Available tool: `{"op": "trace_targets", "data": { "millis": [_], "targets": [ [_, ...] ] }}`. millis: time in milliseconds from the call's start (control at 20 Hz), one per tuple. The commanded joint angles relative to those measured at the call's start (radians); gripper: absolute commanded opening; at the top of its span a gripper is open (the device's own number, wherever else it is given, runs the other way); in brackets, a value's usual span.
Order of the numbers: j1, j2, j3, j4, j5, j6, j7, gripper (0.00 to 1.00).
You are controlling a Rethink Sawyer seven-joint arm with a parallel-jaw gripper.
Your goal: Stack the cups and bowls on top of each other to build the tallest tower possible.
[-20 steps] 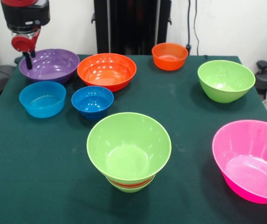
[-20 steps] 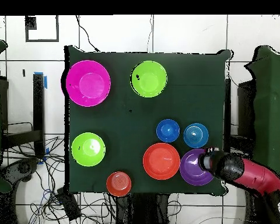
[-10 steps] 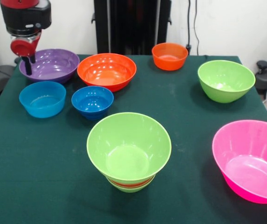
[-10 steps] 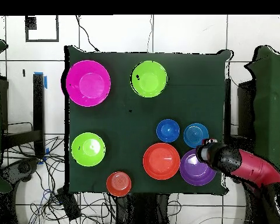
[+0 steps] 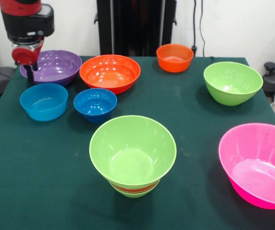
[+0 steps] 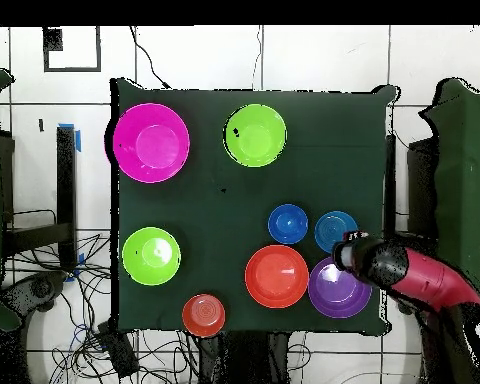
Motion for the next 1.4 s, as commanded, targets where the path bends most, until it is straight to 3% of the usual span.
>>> {"op": "trace_targets", "data": {
  "millis": [50,300,800,1400],
  "targets": [
    [0.052,0.107,0.022,-0.032,0.032,-0.007,0.040,1.00],
    [0.070,0.145,0.003,-0.038,0.042,-0.036,0.051,1.00],
    [0.102,0.129,0.004,-0.054,0.093,0.027,0.041,1.00],
    [0.129,0.157,-0.026,-0.065,0.117,0.023,0.026,1.00]
  ]
}}
